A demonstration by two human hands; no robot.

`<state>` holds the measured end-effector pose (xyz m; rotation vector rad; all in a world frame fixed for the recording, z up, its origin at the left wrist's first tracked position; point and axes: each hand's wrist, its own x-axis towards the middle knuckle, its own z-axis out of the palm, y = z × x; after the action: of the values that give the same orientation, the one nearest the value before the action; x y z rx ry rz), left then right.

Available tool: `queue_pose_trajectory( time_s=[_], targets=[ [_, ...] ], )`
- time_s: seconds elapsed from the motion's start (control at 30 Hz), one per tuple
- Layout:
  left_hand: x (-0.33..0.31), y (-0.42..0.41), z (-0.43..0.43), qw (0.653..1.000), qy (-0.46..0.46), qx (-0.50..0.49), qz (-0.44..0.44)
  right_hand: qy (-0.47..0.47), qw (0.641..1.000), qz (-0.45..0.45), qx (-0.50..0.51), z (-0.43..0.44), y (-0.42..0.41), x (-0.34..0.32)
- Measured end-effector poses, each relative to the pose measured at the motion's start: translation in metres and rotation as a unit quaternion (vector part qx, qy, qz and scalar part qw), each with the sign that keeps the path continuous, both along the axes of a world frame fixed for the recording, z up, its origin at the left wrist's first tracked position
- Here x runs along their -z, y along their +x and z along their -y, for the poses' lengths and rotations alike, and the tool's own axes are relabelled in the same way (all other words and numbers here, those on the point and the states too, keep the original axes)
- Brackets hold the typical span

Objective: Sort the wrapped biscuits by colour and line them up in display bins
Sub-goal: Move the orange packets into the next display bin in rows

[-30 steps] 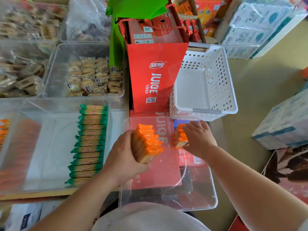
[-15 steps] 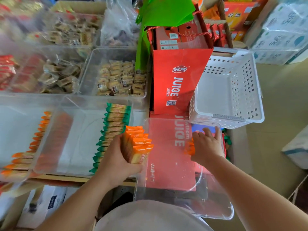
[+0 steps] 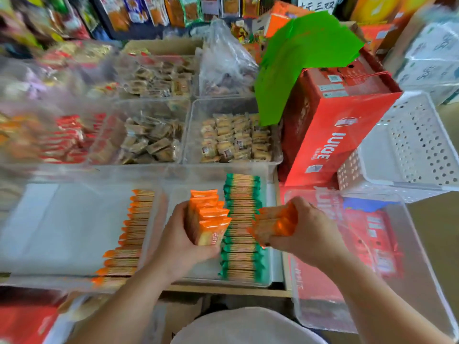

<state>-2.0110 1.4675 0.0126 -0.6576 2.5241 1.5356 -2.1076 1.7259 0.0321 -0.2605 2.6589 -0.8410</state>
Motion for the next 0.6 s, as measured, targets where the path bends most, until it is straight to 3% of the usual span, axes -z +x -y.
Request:
queue_pose_trajectory(
  time_s=[0.17, 0.4, 0.5, 0.6],
  targets=[
    [-0.002, 0.019, 0.11, 0.997, -0.064, -0.049, -0.011, 0.024, 0.999, -0.011, -0.035, 0.092, 0.034, -0.025],
    [0.029, 0.016, 0.224, 0.961, -0.266, -0.063, 0.034, 0.082, 0.993, 0.009, -0.081, 0.166, 0.056, -0.024],
    [0.042, 0.007, 0.24, 0.941, -0.331, 0.0, 0.076, 0.105, 0.99, 0.015, -0.089, 0.181, 0.061, -0.025],
    [0.052, 0.0, 0.243, 0.917, -0.356, 0.148, 0.101, 0.111, 0.99, 0.02, -0.08, 0.191, 0.061, -0.027]
  ],
)
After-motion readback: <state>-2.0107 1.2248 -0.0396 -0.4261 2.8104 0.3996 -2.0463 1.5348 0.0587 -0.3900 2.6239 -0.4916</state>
